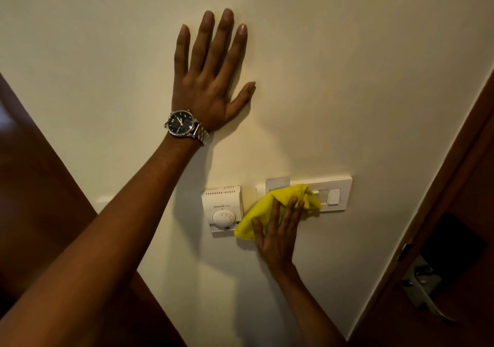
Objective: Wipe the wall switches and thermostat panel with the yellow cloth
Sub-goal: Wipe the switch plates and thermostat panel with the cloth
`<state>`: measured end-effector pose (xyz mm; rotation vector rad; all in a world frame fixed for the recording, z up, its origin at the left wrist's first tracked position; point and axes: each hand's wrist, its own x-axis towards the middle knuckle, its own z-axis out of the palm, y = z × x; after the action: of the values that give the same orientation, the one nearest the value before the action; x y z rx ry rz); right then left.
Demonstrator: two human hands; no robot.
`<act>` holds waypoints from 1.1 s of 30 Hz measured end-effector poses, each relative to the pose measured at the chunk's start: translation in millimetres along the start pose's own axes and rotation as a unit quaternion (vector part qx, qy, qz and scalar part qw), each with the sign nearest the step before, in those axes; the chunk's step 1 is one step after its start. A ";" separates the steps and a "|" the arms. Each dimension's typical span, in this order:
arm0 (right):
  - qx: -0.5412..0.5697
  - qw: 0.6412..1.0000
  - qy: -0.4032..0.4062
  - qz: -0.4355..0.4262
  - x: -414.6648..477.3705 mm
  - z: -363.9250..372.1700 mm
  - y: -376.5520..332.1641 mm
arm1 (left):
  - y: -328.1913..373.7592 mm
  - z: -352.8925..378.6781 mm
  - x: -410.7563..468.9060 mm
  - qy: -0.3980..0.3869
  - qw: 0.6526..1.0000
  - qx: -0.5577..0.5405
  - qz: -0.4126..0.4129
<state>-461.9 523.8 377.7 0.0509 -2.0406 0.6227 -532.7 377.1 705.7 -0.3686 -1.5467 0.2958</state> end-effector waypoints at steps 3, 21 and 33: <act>-0.024 0.999 0.008 -0.034 -18.6 -1.2 8.7 | 0.6 -1.8 0.3 -0.003 1.000 -0.001 -0.006; -0.030 0.997 -0.006 -0.068 -8.4 3.2 7.4 | 0.4 -5.4 1.7 -0.006 1.000 0.008 -0.005; -0.028 0.995 -0.004 -0.100 -5.7 2.8 12.1 | 0.5 -1.7 0.3 0.004 1.000 0.001 -0.003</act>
<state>-464.5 531.8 367.0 0.2231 -2.0293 0.4409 -530.9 377.5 705.8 -0.3624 -1.5394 0.2913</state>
